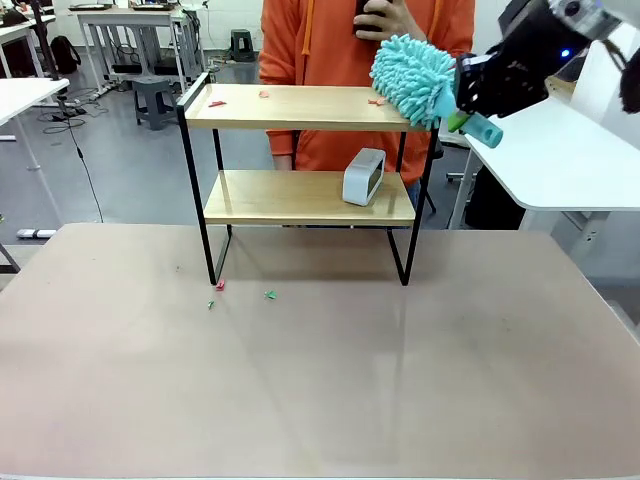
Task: Clean the shelf.
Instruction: Clean the remaining tier of the Shelf with the Duster once objects are removed.
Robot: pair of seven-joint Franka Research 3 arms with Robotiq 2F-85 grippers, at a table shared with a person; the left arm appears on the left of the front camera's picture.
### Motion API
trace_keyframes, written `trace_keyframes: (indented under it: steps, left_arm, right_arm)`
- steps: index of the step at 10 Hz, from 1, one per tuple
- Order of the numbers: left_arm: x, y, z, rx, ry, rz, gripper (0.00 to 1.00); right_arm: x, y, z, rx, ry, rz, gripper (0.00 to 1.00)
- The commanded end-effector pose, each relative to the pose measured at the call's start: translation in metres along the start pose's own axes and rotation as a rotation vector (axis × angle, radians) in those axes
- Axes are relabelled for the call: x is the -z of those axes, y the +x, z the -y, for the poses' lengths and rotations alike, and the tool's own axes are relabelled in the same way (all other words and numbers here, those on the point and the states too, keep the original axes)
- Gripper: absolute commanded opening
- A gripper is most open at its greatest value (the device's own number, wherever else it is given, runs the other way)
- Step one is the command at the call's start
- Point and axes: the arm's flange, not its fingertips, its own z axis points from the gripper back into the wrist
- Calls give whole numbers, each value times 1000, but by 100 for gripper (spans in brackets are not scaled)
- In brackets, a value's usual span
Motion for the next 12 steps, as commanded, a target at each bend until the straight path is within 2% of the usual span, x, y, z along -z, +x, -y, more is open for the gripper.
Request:
trace_keyframes:
  steps: [1,7,9,12]
  left_arm:
    - [0,-2,2,18,-7,-8,100]
    - [0,-2,2,18,-7,-8,100]
    - [0,-2,2,18,-7,-8,100]
    - [0,-2,2,18,-7,-8,100]
  right_arm:
    - [18,8,-20,-16,7,-15,0]
    - [62,35,-100,-199,88,-121,0]
    - [69,45,-123,-292,129,-213,0]
    - [53,45,-119,-342,287,-377,0]
